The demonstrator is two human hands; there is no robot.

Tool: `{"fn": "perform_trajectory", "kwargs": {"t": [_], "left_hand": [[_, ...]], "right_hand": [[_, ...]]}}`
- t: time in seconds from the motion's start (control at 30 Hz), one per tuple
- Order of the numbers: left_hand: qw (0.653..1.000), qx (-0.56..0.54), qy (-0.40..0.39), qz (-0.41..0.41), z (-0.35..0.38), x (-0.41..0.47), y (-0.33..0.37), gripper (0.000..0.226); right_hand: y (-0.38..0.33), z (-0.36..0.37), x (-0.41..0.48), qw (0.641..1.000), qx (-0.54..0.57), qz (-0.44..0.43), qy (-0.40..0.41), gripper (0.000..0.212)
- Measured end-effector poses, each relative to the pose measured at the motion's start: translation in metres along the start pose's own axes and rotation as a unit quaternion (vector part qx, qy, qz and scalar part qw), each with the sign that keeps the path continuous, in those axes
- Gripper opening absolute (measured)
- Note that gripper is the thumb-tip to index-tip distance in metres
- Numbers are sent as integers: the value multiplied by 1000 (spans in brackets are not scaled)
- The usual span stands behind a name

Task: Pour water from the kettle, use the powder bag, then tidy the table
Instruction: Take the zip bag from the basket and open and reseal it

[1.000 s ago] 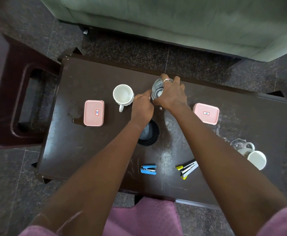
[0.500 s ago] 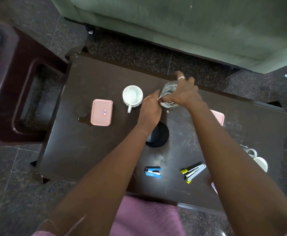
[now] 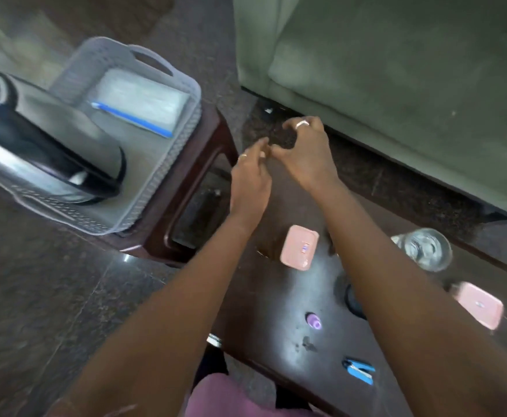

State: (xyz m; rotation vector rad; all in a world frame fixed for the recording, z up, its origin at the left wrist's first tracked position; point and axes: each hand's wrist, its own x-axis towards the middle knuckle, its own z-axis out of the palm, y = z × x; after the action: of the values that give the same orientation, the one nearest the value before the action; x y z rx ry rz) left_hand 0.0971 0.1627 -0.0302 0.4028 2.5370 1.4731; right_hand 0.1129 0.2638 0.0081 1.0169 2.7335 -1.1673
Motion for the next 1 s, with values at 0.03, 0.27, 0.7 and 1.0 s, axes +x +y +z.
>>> {"fn": "perform_trajectory", "kwargs": {"t": [0.03,0.27,0.7,1.0], "left_hand": [[999,-1,32,-11,-16,17,-4,36],[974,-72,168,-136,-101,104,-50,38],[914,-213,172,-299,-125,138,-114,44],[918,-233,243,-211,-133,138,-98,44]], "right_hand": [[-19,10,9,1000,-1,-20,4,45],[-125,93,61,994,-39,-104,-18,28],[-172,211,114,984,-4,139,-115,28],[-164,170,114,938,329,106,-14,26]]}}
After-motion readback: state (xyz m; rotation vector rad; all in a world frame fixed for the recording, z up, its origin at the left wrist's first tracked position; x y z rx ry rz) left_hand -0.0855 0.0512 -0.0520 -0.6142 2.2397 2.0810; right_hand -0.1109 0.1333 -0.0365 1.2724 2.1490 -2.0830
